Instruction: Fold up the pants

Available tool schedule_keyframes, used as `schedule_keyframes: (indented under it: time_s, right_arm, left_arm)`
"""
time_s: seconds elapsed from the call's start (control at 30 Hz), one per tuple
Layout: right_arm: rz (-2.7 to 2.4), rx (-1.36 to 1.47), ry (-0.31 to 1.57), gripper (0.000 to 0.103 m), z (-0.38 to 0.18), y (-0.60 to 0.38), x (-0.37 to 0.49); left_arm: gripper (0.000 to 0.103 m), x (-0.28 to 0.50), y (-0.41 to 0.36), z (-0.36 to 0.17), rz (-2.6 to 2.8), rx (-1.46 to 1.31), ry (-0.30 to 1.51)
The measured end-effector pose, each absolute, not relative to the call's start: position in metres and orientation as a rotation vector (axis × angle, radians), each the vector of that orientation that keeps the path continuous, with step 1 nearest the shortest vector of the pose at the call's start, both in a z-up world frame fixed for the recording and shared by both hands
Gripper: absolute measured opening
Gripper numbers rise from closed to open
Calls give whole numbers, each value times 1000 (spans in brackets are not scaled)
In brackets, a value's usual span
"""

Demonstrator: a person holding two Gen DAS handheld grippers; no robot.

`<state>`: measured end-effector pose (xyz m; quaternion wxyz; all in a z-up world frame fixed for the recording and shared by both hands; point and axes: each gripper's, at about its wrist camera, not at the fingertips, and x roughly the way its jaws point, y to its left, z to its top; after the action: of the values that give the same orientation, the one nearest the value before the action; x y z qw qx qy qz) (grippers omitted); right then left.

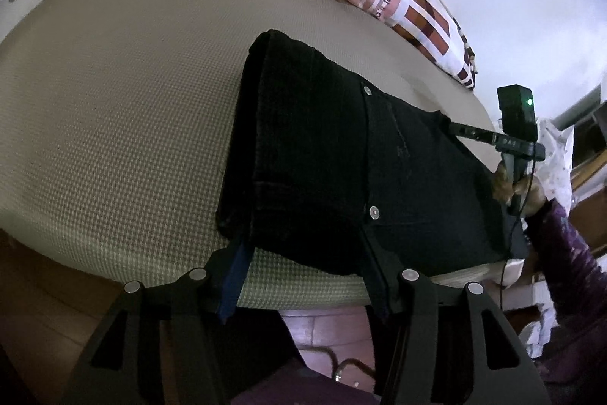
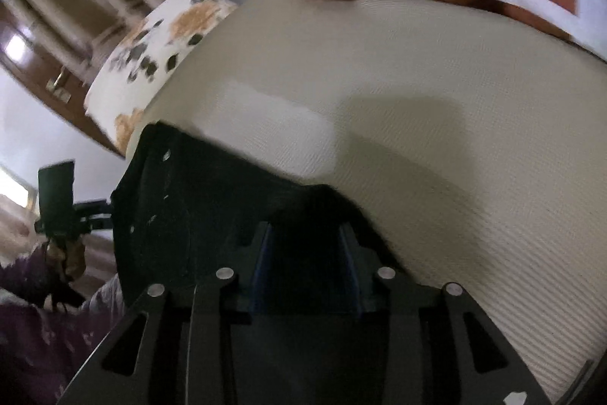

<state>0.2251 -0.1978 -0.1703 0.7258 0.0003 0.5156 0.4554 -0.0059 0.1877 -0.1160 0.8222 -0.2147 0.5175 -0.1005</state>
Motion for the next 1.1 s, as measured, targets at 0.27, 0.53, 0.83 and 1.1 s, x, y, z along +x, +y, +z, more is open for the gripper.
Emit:
schedule_keyframes:
  time_s: [0.27,0.53,0.83,1.1]
  right_arm:
    - [940,-32,1067,9,-171,-185,221]
    - [784,124,969,2,-174,-207,234]
    - [816,250,983,11,-170,-223,242]
    - [847,-25,1058,36,-166,-202,222]
  left_arm:
    - [55,-7,182,-111,-189,-416,1074]
    - [55,-1,184,-108,-127,-430,1029]
    - [55,-5,189,-100,-119,-425,1016]
    - [55,-10,200,-106,-172,-514,1097]
